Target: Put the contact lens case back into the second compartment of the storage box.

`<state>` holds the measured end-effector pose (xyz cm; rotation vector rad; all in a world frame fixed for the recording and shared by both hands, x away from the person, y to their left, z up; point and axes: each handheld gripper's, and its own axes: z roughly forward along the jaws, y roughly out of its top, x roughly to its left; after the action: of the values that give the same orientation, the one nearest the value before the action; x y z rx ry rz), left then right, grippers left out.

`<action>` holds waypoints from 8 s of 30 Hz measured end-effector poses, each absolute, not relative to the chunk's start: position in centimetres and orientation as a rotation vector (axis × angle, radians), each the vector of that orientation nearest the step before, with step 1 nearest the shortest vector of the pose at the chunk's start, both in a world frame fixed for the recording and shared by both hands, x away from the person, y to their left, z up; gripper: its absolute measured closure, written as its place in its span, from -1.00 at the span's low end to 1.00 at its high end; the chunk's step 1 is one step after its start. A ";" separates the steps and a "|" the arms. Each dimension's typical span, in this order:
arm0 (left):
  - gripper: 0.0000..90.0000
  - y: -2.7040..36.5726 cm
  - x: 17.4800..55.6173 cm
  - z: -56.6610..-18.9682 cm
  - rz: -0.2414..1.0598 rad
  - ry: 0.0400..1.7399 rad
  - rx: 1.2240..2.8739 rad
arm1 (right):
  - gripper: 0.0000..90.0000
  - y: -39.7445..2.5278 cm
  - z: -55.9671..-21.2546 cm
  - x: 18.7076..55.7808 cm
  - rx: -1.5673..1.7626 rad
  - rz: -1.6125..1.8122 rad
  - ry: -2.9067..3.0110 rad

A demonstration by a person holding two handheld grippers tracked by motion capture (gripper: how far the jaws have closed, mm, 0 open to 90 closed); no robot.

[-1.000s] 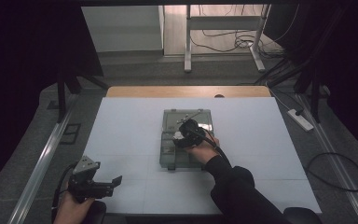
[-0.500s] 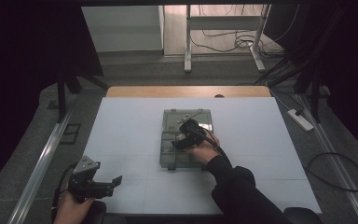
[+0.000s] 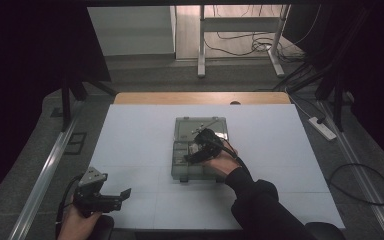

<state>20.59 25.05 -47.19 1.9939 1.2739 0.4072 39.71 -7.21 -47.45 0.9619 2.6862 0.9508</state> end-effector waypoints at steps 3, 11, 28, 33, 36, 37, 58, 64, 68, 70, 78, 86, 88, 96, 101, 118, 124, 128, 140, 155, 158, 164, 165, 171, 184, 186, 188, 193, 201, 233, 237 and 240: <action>-0.95 25.0 20.6 -47.2 0.408 1.274 1.995 | -0.74 -7.3 -47.3 39.5 0.952 0.950 2.690; -0.95 25.0 20.6 -47.2 0.408 1.274 1.995 | -0.84 -8.0 -47.4 38.7 0.929 0.942 2.708; -0.95 25.0 20.6 -47.2 0.409 1.272 1.996 | -0.91 -9.5 -47.5 37.8 0.934 0.944 2.735; -0.95 25.0 20.5 -47.2 0.410 1.271 1.997 | -0.92 -9.8 -47.2 37.5 0.930 0.948 2.738; -0.95 25.0 20.5 -47.2 0.410 1.270 1.997 | -0.92 -9.9 -47.1 37.3 0.923 0.950 2.737; -0.95 25.0 20.5 -47.2 0.410 1.270 1.997 | -0.92 -10.1 -47.0 37.1 0.921 0.957 2.739; -0.94 25.0 20.5 -47.1 0.412 1.262 2.003 | -0.96 -11.9 -45.9 35.8 0.895 0.980 2.743; -0.94 25.0 20.5 -47.1 0.412 1.263 2.003 | -0.97 -12.5 -46.0 35.5 0.892 0.976 2.743; -0.94 25.0 20.5 -47.1 0.412 1.263 2.003 | -0.98 -12.9 -46.0 35.2 0.891 0.971 2.737; -0.94 25.0 20.5 -47.1 0.412 1.263 2.003 | -0.99 -13.0 -46.1 35.1 0.888 0.973 2.736; -0.94 25.0 20.5 -47.1 0.413 1.263 2.002 | -0.99 -13.6 -46.2 34.7 0.885 0.964 2.736; -0.94 24.9 20.5 -47.1 0.414 1.263 2.003 | -0.98 -14.0 -46.2 34.1 0.863 0.943 2.739; -0.94 24.9 20.5 -47.1 0.414 1.263 2.003 | -0.99 -14.1 -46.2 34.1 0.865 0.942 2.739; -0.94 24.9 20.5 -47.1 0.416 1.263 2.004 | -0.99 -14.7 -46.1 33.8 0.862 0.930 2.728; -0.94 24.9 20.5 -47.1 0.417 1.263 2.004 | -0.99 -15.1 -45.8 33.6 0.871 0.951 2.724; -0.94 24.9 20.5 -47.1 0.416 1.259 2.005 | -0.99 -16.7 -45.4 32.7 0.886 0.991 2.721; -0.94 24.9 20.5 -47.1 0.416 1.259 2.005 | -1.00 -17.4 -45.3 32.5 0.901 1.005 2.713; -0.94 24.9 20.5 -47.1 0.416 1.259 2.006 | -1.00 -18.2 -45.3 32.2 0.918 1.016 2.704; -0.94 24.9 20.5 -47.1 0.415 1.259 2.006 | -1.00 -19.8 -45.3 31.6 0.940 1.023 2.675; -0.93 24.8 20.5 -47.2 0.417 1.258 2.010 | -1.00 -22.0 -45.3 30.8 0.970 1.058 2.622; -0.93 24.8 20.5 -47.2 0.420 1.258 2.012 | -1.00 -22.4 -45.2 30.6 0.976 1.060 2.615; -0.93 24.8 20.5 -47.2 0.418 1.259 2.010 | -1.00 -23.4 -45.2 30.3 0.990 1.049 2.603; -0.93 24.8 20.5 -47.2 0.418 1.259 2.010 | -1.00 -23.4 -45.2 30.3 0.990 1.049 2.603; -0.93 24.8 20.5 -47.2 0.417 1.260 2.010 | -1.00 -24.2 -45.3 30.1 1.021 1.036 2.592; -0.93 24.8 20.5 -47.2 0.416 1.265 2.007 | -1.00 -25.9 -45.4 29.6 1.061 1.016 2.573; -0.93 24.8 20.5 -47.2 0.416 1.265 2.007 | -1.00 -26.2 -45.4 29.5 1.070 1.018 2.567; -0.93 24.8 20.5 -47.2 0.416 1.265 2.007 | -1.00 -26.5 -45.5 29.4 1.078 1.018 2.561; -0.93 24.8 20.5 -47.2 0.416 1.265 2.007 | -1.00 -27.5 -45.5 29.1 1.101 1.019 2.546; -0.93 24.8 20.5 -47.2 0.416 1.267 2.007 | -1.00 -28.6 -45.4 28.6 1.128 1.022 2.522; -0.93 24.8 20.5 -47.2 0.422 1.260 2.014 | -1.00 -32.5 -45.2 26.5 1.261 0.955 2.421; -0.93 24.8 20.5 -47.2 0.423 1.258 2.012 | -1.00 -32.8 -45.1 26.1 1.284 0.942 2.406; -0.93 24.8 20.4 -47.2 0.422 1.256 2.013 | -1.00 -32.9 -45.0 25.8 1.293 0.929 2.398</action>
<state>20.43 24.83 -47.18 2.0127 1.2557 0.4225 25.83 -32.92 -45.05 1.2930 2.3979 0.9287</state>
